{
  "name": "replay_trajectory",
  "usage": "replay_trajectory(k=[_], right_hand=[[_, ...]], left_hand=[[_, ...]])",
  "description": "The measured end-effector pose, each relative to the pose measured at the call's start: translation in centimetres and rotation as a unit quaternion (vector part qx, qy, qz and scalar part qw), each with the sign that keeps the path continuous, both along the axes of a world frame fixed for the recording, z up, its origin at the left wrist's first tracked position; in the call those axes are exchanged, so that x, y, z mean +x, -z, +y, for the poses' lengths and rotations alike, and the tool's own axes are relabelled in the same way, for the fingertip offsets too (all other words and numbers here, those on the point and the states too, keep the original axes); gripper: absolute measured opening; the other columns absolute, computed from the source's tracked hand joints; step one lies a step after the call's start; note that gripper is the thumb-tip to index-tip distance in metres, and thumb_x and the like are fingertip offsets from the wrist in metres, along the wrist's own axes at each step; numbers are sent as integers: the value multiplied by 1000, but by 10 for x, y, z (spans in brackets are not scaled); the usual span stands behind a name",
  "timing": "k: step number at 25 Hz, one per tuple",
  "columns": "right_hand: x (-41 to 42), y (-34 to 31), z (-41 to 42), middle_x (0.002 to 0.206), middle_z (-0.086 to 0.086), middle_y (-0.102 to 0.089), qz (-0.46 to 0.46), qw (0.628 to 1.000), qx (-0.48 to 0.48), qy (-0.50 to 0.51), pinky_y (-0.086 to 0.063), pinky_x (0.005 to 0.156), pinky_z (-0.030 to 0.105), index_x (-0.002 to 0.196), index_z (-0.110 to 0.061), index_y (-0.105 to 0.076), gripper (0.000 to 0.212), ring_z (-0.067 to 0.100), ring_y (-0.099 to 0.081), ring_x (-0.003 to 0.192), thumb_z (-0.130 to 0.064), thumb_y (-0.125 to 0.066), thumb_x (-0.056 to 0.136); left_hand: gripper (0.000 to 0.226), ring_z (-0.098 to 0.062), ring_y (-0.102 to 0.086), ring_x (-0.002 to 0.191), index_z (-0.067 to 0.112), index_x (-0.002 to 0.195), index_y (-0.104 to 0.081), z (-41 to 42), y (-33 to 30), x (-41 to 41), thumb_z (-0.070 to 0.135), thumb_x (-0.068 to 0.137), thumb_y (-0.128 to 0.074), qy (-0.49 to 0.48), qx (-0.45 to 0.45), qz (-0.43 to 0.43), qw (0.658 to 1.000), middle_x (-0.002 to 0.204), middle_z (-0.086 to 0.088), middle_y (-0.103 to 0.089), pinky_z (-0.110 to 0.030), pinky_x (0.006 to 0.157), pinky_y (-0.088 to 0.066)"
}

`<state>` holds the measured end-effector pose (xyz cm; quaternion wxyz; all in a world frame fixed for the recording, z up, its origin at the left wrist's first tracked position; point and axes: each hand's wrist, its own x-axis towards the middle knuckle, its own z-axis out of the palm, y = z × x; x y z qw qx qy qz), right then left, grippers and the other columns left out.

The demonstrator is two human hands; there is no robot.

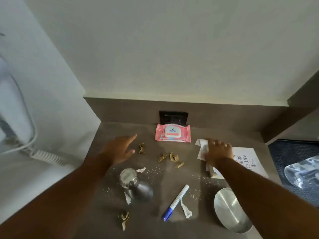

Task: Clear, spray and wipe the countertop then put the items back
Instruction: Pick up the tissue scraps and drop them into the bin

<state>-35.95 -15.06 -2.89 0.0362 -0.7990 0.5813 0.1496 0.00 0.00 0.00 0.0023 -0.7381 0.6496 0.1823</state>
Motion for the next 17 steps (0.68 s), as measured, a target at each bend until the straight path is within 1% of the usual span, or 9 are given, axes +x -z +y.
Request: replay_trajectory(k=[3,5,7,9,10,12,13,14,17], right_hand=[[5,6,-20,121,9,-61,5,999,-32,21,-43,90,39,125,-20,-57,46,29,-57,113,-49,-48,90],[6,5,-27,112,6,-63,13,998,-54,-13,-45,85,38,118,-25,-60,34,27,-60,106,-41,-55,89],[9,3,-27,107,7,-65,-23,996,-78,-37,-47,82,38,113,-21,-58,24,28,-62,99,-29,-52,92],[18,-8,-29,96,6,-67,-184,980,-79,0,-52,73,38,103,-19,-48,10,27,-65,82,-25,-47,97],[24,-16,-28,90,3,-65,-268,961,-59,23,-53,64,36,101,-23,-40,7,23,-63,72,-29,-44,99],[42,-30,-18,87,-3,-58,-340,940,-39,2,-49,49,25,103,-33,-31,12,8,-56,59,-37,-42,99],[50,-33,-11,90,-2,-59,-343,939,-32,-17,-49,47,23,107,-34,-31,17,6,-55,59,-37,-45,98],[58,-34,-3,96,1,-63,-331,943,-22,-33,-54,50,26,113,-34,-32,25,10,-59,63,-34,-50,96],[76,-23,22,122,7,-62,-260,963,38,-62,-58,71,40,127,-31,-37,45,23,-66,87,-22,-62,91]], left_hand=[[68,-22,-44,135,26,152,-30,-14,26,-10,42,92,-58,-10,-43,-10,999,149,-1,-45,-41,105,-42],[67,-24,-51,125,29,149,-35,-23,36,-18,46,89,-59,-6,-47,-26,999,138,-3,-54,-41,98,-46],[64,-26,-54,117,31,145,-41,-29,45,-21,46,87,-63,-8,-40,-23,999,127,-4,-58,-40,93,-47],[54,-26,-56,112,29,137,-51,-30,49,-25,41,86,-67,-24,-31,-3,999,120,-5,-59,-38,91,-47],[45,-27,-57,109,26,130,-58,-30,50,-27,37,87,-68,-33,-29,11,999,116,-6,-59,-37,89,-47],[24,-29,-60,99,18,109,-67,-28,50,-28,26,87,-67,-50,-39,55,996,108,-8,-59,-36,83,-47],[14,-30,-61,93,14,100,-67,-25,48,-28,20,87,-66,-57,-46,75,994,104,-9,-59,-36,80,-47],[7,-30,-61,88,13,94,-67,-20,46,-27,15,87,-65,-66,-54,91,992,100,-9,-59,-36,78,-47],[5,-27,-60,82,13,89,-63,-1,35,-22,10,87,-59,-117,-87,134,980,97,-9,-57,-38,78,-49]])
